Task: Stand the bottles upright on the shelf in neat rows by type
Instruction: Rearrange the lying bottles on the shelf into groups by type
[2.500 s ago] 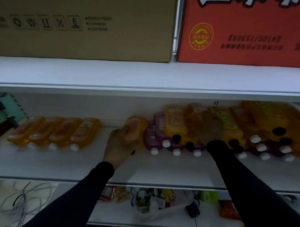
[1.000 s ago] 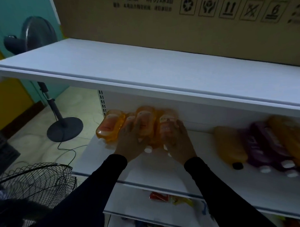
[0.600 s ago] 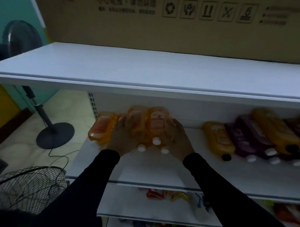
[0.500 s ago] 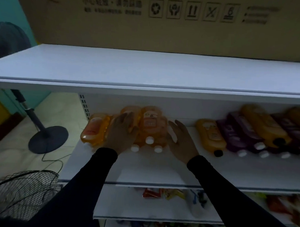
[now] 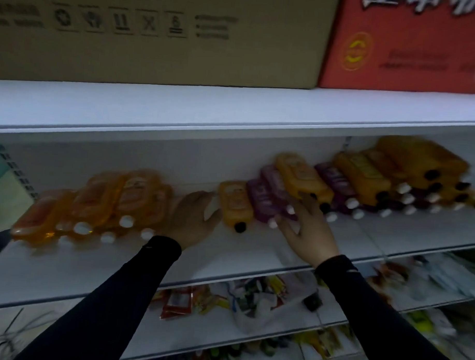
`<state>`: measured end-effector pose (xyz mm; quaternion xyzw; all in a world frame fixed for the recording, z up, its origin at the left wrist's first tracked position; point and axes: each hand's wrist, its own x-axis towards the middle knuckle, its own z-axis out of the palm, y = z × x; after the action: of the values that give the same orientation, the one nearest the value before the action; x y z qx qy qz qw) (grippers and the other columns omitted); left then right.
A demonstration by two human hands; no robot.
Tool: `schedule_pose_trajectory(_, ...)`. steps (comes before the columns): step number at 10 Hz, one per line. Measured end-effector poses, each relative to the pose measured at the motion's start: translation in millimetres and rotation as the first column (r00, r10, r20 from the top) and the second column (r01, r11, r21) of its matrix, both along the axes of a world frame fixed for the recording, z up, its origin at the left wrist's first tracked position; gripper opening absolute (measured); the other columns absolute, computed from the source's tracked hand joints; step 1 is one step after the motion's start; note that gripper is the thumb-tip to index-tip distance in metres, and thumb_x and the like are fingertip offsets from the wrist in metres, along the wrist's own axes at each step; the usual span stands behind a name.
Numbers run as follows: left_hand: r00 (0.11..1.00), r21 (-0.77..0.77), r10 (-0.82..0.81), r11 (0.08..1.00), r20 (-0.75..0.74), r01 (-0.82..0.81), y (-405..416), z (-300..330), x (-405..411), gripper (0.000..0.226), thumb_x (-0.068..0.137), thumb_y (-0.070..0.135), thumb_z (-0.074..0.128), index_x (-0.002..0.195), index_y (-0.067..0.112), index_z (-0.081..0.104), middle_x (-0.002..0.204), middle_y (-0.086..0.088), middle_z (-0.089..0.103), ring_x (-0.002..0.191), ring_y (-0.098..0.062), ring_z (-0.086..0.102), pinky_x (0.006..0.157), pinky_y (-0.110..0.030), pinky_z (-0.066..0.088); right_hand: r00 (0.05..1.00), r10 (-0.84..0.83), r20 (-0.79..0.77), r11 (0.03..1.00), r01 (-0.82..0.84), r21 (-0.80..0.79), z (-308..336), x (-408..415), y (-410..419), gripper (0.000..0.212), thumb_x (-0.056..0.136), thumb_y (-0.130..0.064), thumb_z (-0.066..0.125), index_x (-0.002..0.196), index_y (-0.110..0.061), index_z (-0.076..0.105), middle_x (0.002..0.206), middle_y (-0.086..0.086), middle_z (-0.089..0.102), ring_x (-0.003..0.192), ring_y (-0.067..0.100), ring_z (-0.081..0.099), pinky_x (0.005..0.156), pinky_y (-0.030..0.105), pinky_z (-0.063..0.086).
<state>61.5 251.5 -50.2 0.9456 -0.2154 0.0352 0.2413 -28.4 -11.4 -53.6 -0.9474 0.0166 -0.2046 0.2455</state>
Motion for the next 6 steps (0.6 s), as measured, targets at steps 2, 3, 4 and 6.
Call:
schedule_pose_trajectory(2, 0.987, 0.104, 0.131, 0.987, -0.092, -0.121, -71, -17, -11, 0.067, 0.096, 0.053, 0.042, 0.149, 0.013, 0.03, 0.152, -0.01, 0.035, 0.138, -0.027, 0.032, 0.112, -0.035, 0.025, 0.998, -0.052, -0.041, 0.999, 0.052, 0.012, 7, 8, -78, 0.063, 0.09, -0.053, 0.055, 0.142, -0.02, 0.044, 0.154, 0.011, 0.028, 0.133, 0.031, 0.04, 0.097, 0.034, 0.041)
schedule_pose_trajectory(3, 0.975, 0.125, 0.181, 0.978, -0.127, -0.165, -86, -22, -10, 0.07, 0.095, 0.054, 0.045, 0.15, 0.013, 0.028, 0.152, -0.013, 0.034, 0.137, -0.029, 0.033, 0.111, -0.034, 0.024, 0.996, -0.032, -0.08, 0.998, 0.036, 0.043, 11, 32, -84, 0.069, 0.089, -0.054, 0.055, 0.146, -0.02, 0.038, 0.155, 0.013, 0.026, 0.136, 0.032, 0.036, 0.104, 0.038, 0.038)
schedule_pose_trajectory(4, 0.963, 0.156, 0.226, 0.967, -0.148, -0.203, -98, -26, 0, 0.073, 0.092, 0.054, 0.049, 0.15, 0.016, 0.027, 0.15, -0.015, 0.033, 0.134, -0.033, 0.034, 0.109, -0.037, 0.028, 0.995, -0.022, -0.095, 0.996, 0.03, 0.08, 14, 60, -83, 0.073, 0.086, -0.053, 0.06, 0.145, -0.017, 0.038, 0.15, 0.017, 0.032, 0.135, 0.034, 0.035, 0.11, 0.04, 0.034)
schedule_pose_trajectory(6, 0.926, 0.058, 0.272, 0.962, -0.26, -0.266, -122, -37, 29, 0.084, 0.085, 0.047, 0.061, 0.152, 0.022, 0.016, 0.145, -0.02, 0.028, 0.126, -0.041, 0.038, 0.106, -0.044, 0.034, 0.961, -0.076, -0.265, 0.996, 0.088, 0.032, 5, 104, -76, 0.073, 0.083, -0.065, 0.054, 0.14, -0.022, 0.042, 0.138, 0.009, 0.05, 0.121, 0.029, 0.051, 0.088, 0.028, 0.038)
